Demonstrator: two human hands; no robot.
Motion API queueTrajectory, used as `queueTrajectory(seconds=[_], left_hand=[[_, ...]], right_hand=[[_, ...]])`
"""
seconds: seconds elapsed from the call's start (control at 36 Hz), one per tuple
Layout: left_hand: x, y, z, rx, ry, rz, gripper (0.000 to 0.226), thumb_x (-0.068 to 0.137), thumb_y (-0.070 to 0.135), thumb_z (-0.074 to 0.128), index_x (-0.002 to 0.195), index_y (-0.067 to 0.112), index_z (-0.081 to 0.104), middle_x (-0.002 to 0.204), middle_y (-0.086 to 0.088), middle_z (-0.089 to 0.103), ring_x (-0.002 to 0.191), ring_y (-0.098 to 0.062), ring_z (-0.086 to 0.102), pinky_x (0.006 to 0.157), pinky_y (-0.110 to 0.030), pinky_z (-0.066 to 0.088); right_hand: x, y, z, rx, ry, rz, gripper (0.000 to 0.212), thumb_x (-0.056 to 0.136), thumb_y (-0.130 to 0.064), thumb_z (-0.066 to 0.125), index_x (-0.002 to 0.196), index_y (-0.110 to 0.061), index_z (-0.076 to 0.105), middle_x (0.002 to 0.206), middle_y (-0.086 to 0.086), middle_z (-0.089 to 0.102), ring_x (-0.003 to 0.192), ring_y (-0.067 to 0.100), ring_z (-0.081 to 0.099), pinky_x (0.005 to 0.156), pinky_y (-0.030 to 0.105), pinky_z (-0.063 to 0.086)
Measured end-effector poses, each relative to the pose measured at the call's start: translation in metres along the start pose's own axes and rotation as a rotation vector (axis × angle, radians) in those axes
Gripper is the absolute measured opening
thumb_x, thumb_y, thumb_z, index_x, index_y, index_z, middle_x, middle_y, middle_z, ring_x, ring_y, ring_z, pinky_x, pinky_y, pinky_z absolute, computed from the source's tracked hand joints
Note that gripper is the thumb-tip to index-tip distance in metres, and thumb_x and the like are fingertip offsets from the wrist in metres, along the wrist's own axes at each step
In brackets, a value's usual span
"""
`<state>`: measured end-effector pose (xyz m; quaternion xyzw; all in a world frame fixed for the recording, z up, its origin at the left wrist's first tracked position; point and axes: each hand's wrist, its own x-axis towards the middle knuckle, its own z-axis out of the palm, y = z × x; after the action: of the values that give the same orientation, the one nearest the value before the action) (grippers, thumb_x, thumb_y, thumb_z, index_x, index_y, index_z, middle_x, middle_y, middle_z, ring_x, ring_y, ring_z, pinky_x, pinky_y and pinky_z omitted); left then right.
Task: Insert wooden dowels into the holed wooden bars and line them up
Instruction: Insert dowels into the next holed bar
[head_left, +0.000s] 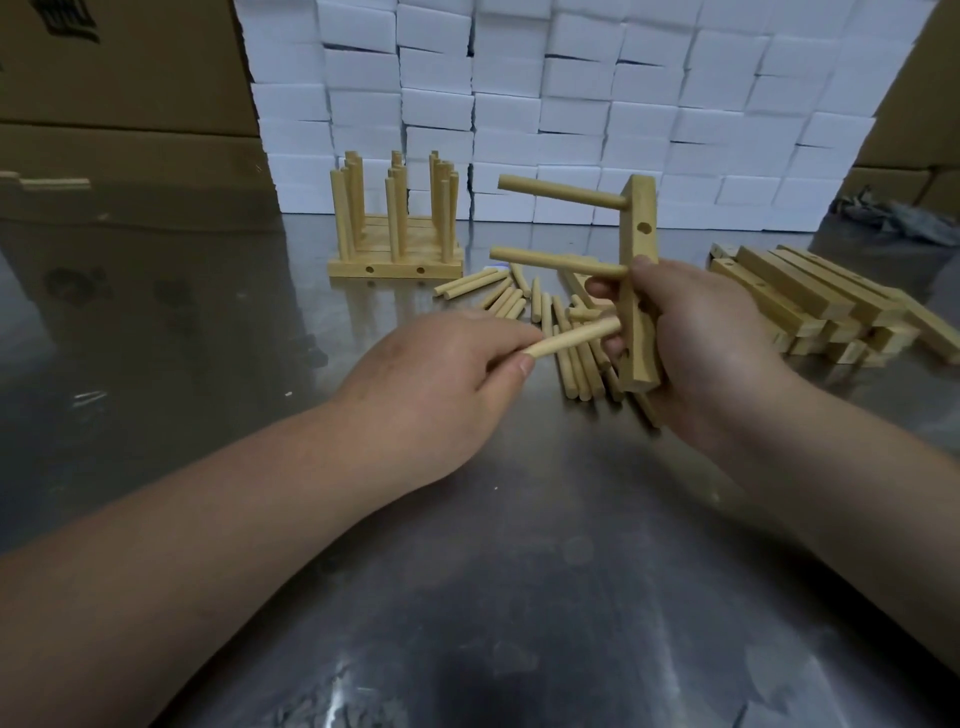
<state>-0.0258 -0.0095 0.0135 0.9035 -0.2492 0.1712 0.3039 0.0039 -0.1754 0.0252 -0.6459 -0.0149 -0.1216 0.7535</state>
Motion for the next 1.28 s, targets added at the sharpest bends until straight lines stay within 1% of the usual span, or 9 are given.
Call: queueTrajectory(seconds=[0.14, 0.25, 0.33, 0.42, 0.53, 0.72, 0.97, 1.11, 1.28], left_hand=[[-0.002, 0.002, 0.000, -0.002, -0.025, 0.039, 0.028, 0.088, 0.028, 0.046, 0.109, 0.033, 0.065, 0.082, 0.010, 0.060, 0.081, -0.003, 0.047, 0.061, -0.023, 0.041], [-0.002, 0.003, 0.000, 0.009, -0.053, 0.042, 0.032, 0.088, 0.029, 0.044, 0.113, 0.035, 0.063, 0.082, 0.010, 0.058, 0.081, -0.004, 0.047, 0.064, -0.021, 0.039], [-0.002, 0.003, 0.000, 0.029, -0.057, 0.053, 0.032, 0.088, 0.029, 0.043, 0.112, 0.034, 0.063, 0.081, 0.009, 0.057, 0.078, -0.005, 0.047, 0.064, -0.023, 0.040], [-0.002, 0.003, 0.000, 0.035, -0.044, 0.045, 0.037, 0.084, 0.037, 0.035, 0.105, 0.029, 0.065, 0.079, 0.008, 0.056, 0.079, -0.005, 0.045, 0.062, -0.024, 0.039], [-0.001, 0.003, 0.001, 0.007, -0.012, 0.051, 0.038, 0.085, 0.037, 0.036, 0.107, 0.029, 0.065, 0.081, 0.008, 0.057, 0.077, -0.006, 0.049, 0.063, -0.025, 0.041], [-0.002, 0.003, 0.002, 0.007, 0.018, 0.087, 0.027, 0.091, 0.025, 0.046, 0.110, 0.029, 0.065, 0.084, 0.005, 0.060, 0.076, -0.008, 0.050, 0.064, -0.033, 0.044], [-0.002, 0.004, 0.002, -0.042, 0.037, 0.077, 0.032, 0.083, 0.039, 0.042, 0.099, 0.030, 0.068, 0.073, 0.012, 0.057, 0.075, -0.006, 0.051, 0.056, -0.025, 0.039], [-0.003, 0.005, 0.006, -0.090, 0.044, 0.080, 0.018, 0.088, 0.029, 0.054, 0.097, 0.026, 0.069, 0.075, 0.009, 0.061, 0.074, -0.006, 0.050, 0.061, -0.034, 0.046], [-0.003, 0.005, 0.007, -0.155, 0.023, 0.005, 0.021, 0.083, 0.038, 0.052, 0.094, 0.032, 0.069, 0.069, 0.011, 0.061, 0.070, -0.005, 0.053, 0.060, -0.034, 0.046]], right_hand=[[-0.002, 0.000, 0.002, 0.059, 0.011, -0.018, 0.020, 0.099, -0.019, 0.044, 0.091, -0.010, 0.060, 0.074, 0.004, 0.067, 0.047, 0.008, 0.057, 0.045, 0.018, 0.048], [-0.003, 0.000, 0.004, 0.162, -0.006, 0.013, 0.017, 0.099, -0.023, 0.043, 0.092, -0.018, 0.058, 0.068, 0.003, 0.068, 0.050, 0.013, 0.061, 0.050, 0.020, 0.053], [-0.003, 0.000, 0.004, 0.157, -0.019, 0.025, 0.016, 0.099, -0.027, 0.042, 0.100, -0.022, 0.057, 0.071, 0.001, 0.070, 0.050, 0.015, 0.063, 0.049, 0.024, 0.053], [-0.004, 0.001, 0.004, 0.145, -0.028, 0.029, 0.021, 0.099, -0.029, 0.041, 0.114, -0.022, 0.054, 0.074, 0.001, 0.072, 0.049, 0.015, 0.064, 0.043, 0.021, 0.048], [-0.006, 0.002, 0.004, 0.115, -0.050, 0.031, 0.027, 0.100, -0.030, 0.040, 0.121, -0.020, 0.053, 0.076, 0.001, 0.072, 0.050, 0.014, 0.064, 0.046, 0.022, 0.050], [-0.008, 0.000, 0.005, 0.078, -0.079, 0.045, 0.028, 0.100, -0.029, 0.038, 0.121, -0.017, 0.053, 0.072, -0.001, 0.069, 0.048, 0.012, 0.063, 0.048, 0.023, 0.051], [-0.012, -0.001, 0.006, 0.050, -0.106, 0.038, 0.031, 0.100, -0.028, 0.037, 0.125, -0.015, 0.052, 0.076, 0.001, 0.066, 0.049, 0.012, 0.061, 0.046, 0.022, 0.047], [-0.013, -0.002, 0.007, 0.048, -0.099, 0.037, 0.030, 0.101, -0.028, 0.036, 0.124, -0.015, 0.051, 0.077, 0.003, 0.065, 0.049, 0.012, 0.060, 0.047, 0.023, 0.045], [-0.017, -0.004, 0.009, 0.018, -0.112, 0.005, 0.027, 0.101, -0.026, 0.036, 0.117, -0.014, 0.053, 0.076, 0.003, 0.062, 0.048, 0.011, 0.058, 0.043, 0.022, 0.042]])
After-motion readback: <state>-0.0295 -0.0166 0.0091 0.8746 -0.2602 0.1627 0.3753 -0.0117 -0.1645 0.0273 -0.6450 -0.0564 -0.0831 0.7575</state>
